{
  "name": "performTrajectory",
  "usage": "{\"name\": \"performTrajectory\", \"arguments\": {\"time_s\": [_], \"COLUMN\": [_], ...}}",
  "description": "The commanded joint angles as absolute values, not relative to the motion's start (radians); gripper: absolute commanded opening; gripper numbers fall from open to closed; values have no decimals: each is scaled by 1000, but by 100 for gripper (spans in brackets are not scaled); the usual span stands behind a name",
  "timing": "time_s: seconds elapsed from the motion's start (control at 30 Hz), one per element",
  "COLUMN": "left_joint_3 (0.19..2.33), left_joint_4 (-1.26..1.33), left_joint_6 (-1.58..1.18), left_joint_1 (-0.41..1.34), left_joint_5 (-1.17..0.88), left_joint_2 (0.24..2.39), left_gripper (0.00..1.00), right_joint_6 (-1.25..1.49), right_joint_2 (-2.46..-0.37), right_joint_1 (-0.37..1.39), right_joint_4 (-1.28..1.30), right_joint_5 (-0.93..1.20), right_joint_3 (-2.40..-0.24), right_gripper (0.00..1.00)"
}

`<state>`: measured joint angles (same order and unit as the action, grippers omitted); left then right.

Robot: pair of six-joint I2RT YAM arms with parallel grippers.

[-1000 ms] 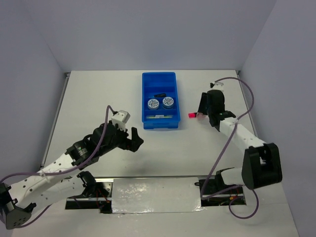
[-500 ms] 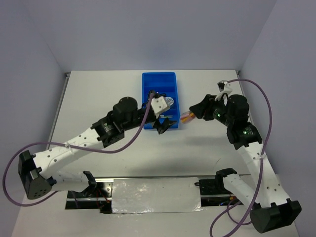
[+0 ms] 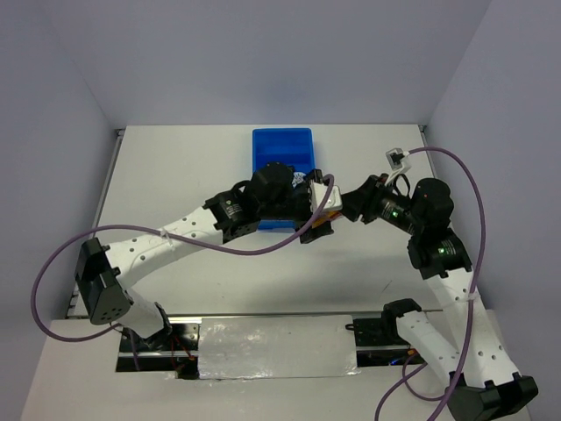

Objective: Sort the stationery into containers
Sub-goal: Pick up the stationery from the center of the board, then place the stationery in the storage box.

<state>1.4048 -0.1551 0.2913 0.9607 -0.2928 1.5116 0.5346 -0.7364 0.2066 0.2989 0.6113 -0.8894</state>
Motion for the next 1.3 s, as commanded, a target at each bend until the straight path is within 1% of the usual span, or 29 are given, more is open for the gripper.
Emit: {"name": "performTrajectory", "arguments": {"time_s": [0.0, 0.03, 0.07, 0.1, 0.13, 0.17, 0.2, 0.23, 0.27, 0.3, 0.33, 0.37, 0.4, 0.43, 0.47, 0.5, 0.53, 0.57, 0.63, 0.7, 0.77, 0.8, 0.87, 0.9, 0.97, 1.0, 1.1, 1.13, 1.27], "left_joint_3": [1448, 1463, 1473, 1480, 1485, 1488, 1488, 1491, 1493, 1488, 1480, 1471, 1459, 1427, 1411, 1398, 1378, 1373, 1390, 1408, 1428, 1442, 1549, 1666, 1790, 1868, 1916, 1930, 2016], "left_joint_4": [-178, -193, -201, -209, -213, -210, -212, -210, -206, -193, -180, -143, -120, -92, -71, -37, -25, -17, -18, -18, 38, 54, 14, -29, -162, -176, -98, -78, -78], "left_joint_6": [328, 330, 328, 328, 331, 328, 330, 328, 325, 322, 322, 328, 337, 362, 389, 417, 475, 507, 570, 594, 610, 614, 646, 679, 731, 761, 759, 771, 883], "left_joint_1": [963, 965, 965, 965, 965, 965, 965, 965, 965, 965, 965, 965, 965, 963, 960, 947, 933, 917, 846, 754, 688, 626, 556, 542, 520, 506, 467, 459, 457], "left_joint_5": [-368, -373, -367, -356, -345, -335, -328, -319, -313, -293, -273, -247, -218, -130, -92, -59, -13, -5, -6, -75, -200, -231, -300, -310, -333, -324, -345, -345, -318], "left_joint_2": [1517, 1528, 1535, 1540, 1545, 1548, 1549, 1548, 1548, 1542, 1537, 1531, 1526, 1514, 1509, 1509, 1517, 1526, 1561, 1589, 1634, 1655, 1762, 1858, 1954, 2021, 2089, 2108, 2226], "left_gripper": [94, 84, 78, 64, 58, 54, 42, 33, 22, 0, 0, 0, 0, 0, 0, 0, 0, 0, 0, 0, 0, 0, 0, 0, 0, 0, 0, 0, 0], "right_joint_6": [587, 589, 591, 591, 588, 586, 577, 575, 571, 568, 569, 577, 578, 580, 583, 583, 586, 594, 591, 583, 568, 557, 519, 506, 477, 469, 463, 465, 469], "right_joint_2": [-730, -730, -727, -726, -724, -724, -724, -726, -726, -726, -723, -712, -704, -697, -684, -660, -644, -626, -575, -537, -474, -457, -448, -452, -483, -489, -518, -528, -578], "right_joint_1": [218, 224, 224, 227, 230, 232, 233, 238, 239, 239, 239, 239, 239, 239, 238, 238, 238, 236, 238, 238, 238, 236, 238, 236, 238, 238, 236, 238, 238], "right_joint_4": [180, 170, 166, 163, 164, 166, 169, 175, 173, 157, 146, 138, 135, 141, 153, 182, 198, 212, 282, 334, 357, 354, 376, 386, 397, 388, 329, 309, 249], "right_joint_5": [670, 672, 672, 670, 666, 663, 660, 651, 650, 653, 653, 629, 602, 569, 473, 418, 363, 248, 126, -28, -90, -113, -107, -103, -91, -65, -8, 41, 127], "right_joint_3": [-890, -888, -885, -885, -885, -885, -885, -884, -882, -868, -861, -854, -848, -842, -845, -848, -857, -859, -883, -897, -890, -882, -888, -890, -890, -875, -815, -798, -746], "right_gripper": [0, 0, 0, 0, 0, 0, 0, 0, 0, 3, 14, 48, 62, 75, 84, 91, 92, 92, 92, 92, 94, 94, 94, 94, 94, 94, 94, 94, 94]}}
